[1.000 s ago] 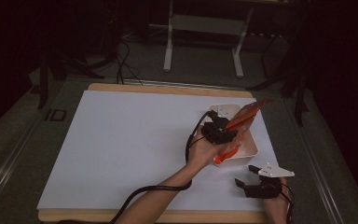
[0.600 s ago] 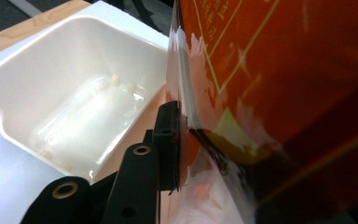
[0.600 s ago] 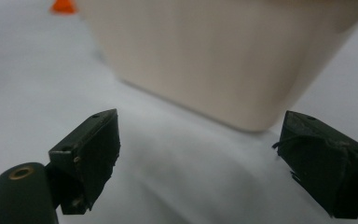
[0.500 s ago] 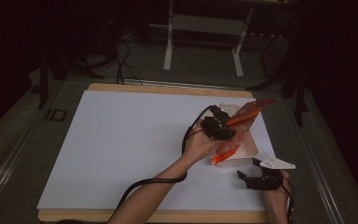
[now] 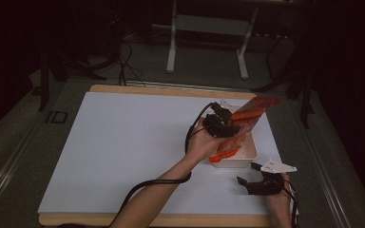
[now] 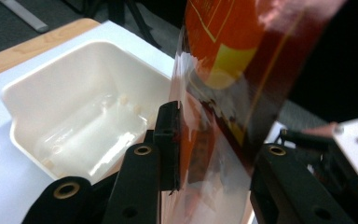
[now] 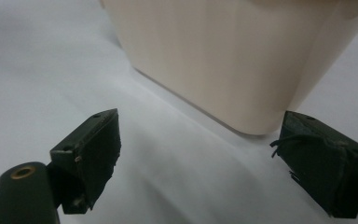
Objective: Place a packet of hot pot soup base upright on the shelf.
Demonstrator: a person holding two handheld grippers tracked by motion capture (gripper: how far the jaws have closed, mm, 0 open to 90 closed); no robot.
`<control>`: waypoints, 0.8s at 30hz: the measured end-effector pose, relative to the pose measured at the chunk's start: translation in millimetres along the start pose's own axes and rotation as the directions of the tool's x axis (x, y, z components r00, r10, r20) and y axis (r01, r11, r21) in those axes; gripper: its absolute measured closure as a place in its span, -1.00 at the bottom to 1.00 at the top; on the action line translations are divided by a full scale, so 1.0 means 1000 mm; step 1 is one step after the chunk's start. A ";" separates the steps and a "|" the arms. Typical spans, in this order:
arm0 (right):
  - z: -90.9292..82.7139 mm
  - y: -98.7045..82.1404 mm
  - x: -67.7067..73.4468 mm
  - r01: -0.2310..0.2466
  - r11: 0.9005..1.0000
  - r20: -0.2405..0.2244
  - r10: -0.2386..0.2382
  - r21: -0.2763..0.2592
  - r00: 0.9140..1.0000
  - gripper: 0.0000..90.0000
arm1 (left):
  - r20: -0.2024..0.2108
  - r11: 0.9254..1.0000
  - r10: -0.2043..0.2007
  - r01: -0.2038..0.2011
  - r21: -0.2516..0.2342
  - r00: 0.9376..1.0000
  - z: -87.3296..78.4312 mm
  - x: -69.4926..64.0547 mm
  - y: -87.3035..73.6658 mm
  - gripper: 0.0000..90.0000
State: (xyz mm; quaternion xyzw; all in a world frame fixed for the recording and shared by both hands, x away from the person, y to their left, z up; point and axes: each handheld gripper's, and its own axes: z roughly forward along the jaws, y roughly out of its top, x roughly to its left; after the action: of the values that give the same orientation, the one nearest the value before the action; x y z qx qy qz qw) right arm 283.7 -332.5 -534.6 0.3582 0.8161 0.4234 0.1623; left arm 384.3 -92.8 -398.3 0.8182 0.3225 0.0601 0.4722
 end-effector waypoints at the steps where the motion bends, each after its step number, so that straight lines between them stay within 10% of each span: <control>1: 0.001 0.000 0.000 0.002 1.000 -0.002 -0.002 0.002 1.000 -0.71 | -0.011 1.000 -0.007 0.007 -0.021 1.000 -0.001 0.000 -0.002 0.60; 7: 0.002 0.000 0.001 0.001 1.000 -0.003 -0.001 -0.002 1.000 -0.71 | -0.028 0.990 -0.059 0.055 -0.130 0.998 -0.006 -0.003 -0.010 0.60; 12: 0.003 -0.001 0.002 0.001 1.000 -0.003 -0.001 0.005 1.000 -0.71 | -0.031 0.964 -0.111 0.100 -0.246 0.993 0.000 -0.005 -0.028 0.60; 20: 0.003 -0.001 0.002 0.003 1.000 -0.001 -0.003 0.009 1.000 -0.71 | 0.030 0.954 -0.135 0.138 -0.267 0.990 0.013 0.010 -0.059 0.59; 24: 0.005 -0.001 0.003 0.006 1.000 0.003 -0.006 0.020 1.000 -0.71 | 0.075 0.974 -0.101 0.114 -0.198 0.992 0.013 0.009 -0.055 0.58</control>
State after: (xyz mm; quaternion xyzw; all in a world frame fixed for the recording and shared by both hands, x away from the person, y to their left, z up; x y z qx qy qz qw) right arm 283.9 -328.4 -538.5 0.3580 0.8210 0.4144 0.1613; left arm 370.7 -77.7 -451.9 0.7490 0.3431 0.0407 0.5654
